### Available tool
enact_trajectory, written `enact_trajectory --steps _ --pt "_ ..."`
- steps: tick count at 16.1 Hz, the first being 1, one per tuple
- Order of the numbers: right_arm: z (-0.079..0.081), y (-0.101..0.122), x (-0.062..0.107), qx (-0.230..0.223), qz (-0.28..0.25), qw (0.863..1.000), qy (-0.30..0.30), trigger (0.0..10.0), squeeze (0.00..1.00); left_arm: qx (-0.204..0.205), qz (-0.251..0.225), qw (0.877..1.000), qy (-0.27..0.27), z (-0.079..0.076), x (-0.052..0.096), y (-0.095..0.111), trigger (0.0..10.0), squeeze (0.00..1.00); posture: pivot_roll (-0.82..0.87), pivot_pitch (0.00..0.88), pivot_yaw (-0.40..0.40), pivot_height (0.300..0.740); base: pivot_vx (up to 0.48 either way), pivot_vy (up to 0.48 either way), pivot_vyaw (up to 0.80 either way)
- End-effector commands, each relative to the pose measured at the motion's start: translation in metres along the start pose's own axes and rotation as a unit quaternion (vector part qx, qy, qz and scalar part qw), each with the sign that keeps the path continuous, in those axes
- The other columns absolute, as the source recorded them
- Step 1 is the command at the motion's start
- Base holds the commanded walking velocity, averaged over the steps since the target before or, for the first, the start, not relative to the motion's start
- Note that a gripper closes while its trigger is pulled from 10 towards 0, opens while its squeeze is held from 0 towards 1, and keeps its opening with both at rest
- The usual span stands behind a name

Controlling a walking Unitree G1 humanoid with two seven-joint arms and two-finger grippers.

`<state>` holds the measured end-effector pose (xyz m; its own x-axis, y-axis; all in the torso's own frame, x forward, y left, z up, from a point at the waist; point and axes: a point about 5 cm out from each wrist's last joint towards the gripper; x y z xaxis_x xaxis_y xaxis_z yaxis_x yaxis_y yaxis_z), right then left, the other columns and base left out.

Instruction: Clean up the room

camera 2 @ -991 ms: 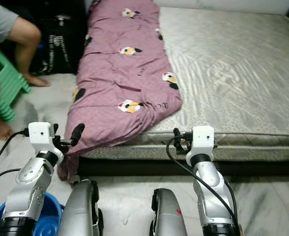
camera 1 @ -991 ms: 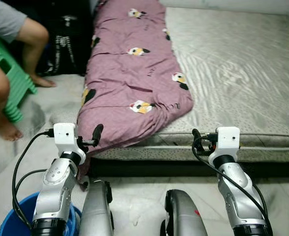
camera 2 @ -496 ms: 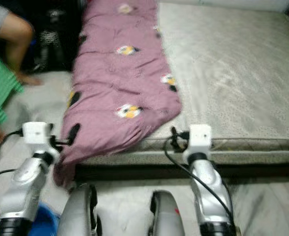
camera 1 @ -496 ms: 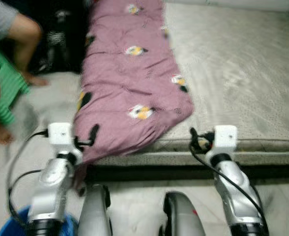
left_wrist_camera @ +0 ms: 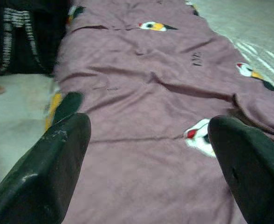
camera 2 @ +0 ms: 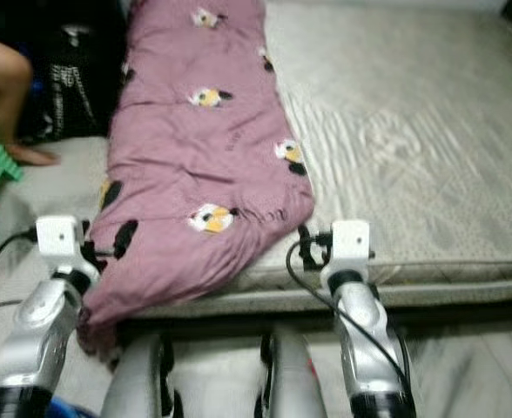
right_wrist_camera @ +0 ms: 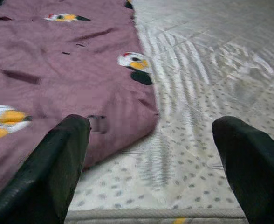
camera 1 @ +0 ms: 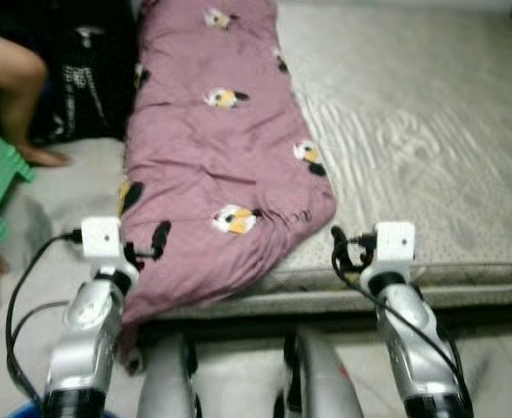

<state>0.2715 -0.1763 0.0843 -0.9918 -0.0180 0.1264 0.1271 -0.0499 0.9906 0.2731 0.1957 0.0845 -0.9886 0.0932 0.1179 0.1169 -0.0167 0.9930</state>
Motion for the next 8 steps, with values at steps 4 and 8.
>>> enact_trajectory --steps 4,8 --pt "-0.009 -0.001 0.001 0.010 0.002 1.000 -0.008 10.0 0.00 -0.033 0.034 0.998 0.037 0.006 0.000 -0.008 10.0 0.00 -0.07 0.111 -0.035 0.601 0.000 0.000 0.00" --pt "-0.007 -0.001 -0.001 0.007 0.003 1.000 -0.001 10.0 0.00 -0.037 0.041 0.996 0.068 0.013 0.000 -0.010 10.0 0.00 -0.07 0.110 -0.039 0.571 0.000 0.000 0.00"
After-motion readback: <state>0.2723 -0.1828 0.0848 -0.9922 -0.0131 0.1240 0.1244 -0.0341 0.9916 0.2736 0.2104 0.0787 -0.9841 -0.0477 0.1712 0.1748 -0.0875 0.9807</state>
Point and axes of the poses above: a point about 5 cm out from each wrist's last joint towards the gripper, its own x axis pointing back from the gripper into the wrist, its own y axis along the axis of the wrist's last joint, z = x × y, and after that the axes turned 6 degrees about -x, right-handed
